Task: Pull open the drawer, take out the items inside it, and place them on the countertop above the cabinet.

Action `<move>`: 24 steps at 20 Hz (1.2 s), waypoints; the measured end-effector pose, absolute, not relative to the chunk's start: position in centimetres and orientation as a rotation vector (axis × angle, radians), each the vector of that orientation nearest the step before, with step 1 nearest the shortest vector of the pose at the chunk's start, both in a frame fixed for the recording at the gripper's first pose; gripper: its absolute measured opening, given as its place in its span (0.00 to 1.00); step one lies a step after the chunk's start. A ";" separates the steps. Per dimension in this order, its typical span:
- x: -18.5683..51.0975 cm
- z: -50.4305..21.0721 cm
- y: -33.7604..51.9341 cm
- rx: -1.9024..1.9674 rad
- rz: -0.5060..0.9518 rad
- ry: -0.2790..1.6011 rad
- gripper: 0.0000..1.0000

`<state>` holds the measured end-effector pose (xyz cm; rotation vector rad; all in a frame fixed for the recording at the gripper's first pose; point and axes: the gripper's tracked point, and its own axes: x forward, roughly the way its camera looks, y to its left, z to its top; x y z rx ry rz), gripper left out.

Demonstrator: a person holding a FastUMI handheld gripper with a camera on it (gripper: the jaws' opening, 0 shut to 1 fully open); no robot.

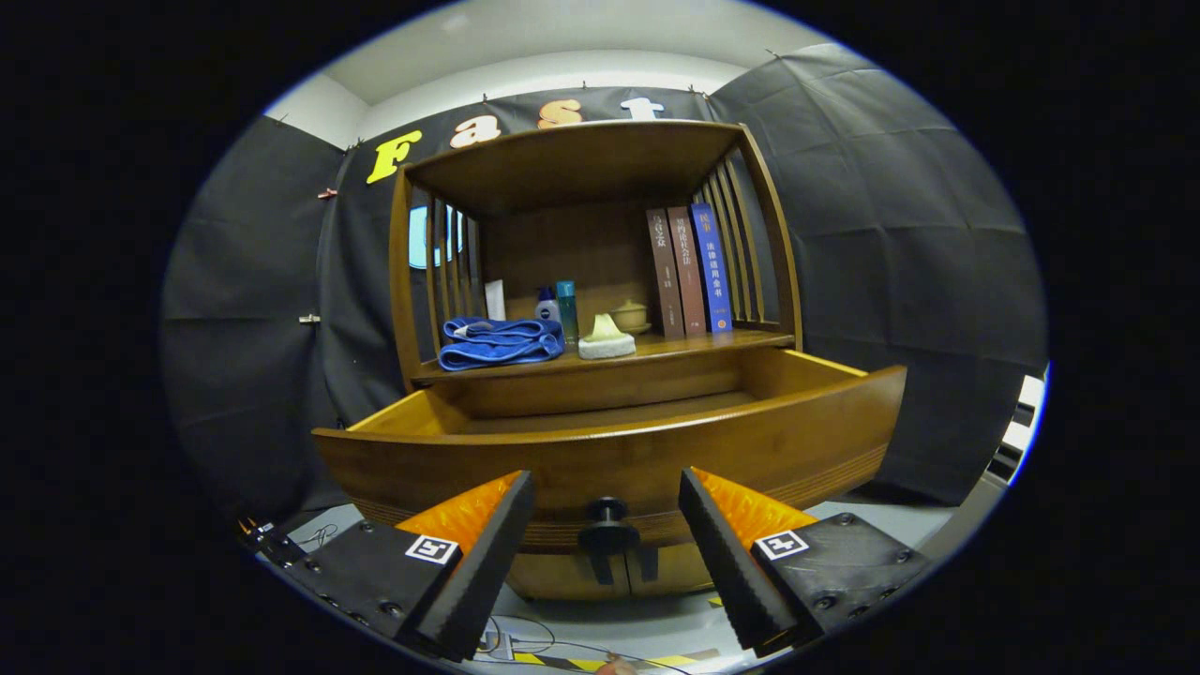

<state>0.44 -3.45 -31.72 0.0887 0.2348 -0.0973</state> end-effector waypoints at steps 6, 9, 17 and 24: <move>2.5 -35.0 -3.2 0.094 -0.091 0.279 0.99; 2.9 -34.8 -2.9 0.084 -0.090 0.256 0.99; 6.6 -34.7 -2.9 0.086 -0.094 0.231 0.99; 12.6 -35.2 -3.3 0.086 -0.095 0.221 0.99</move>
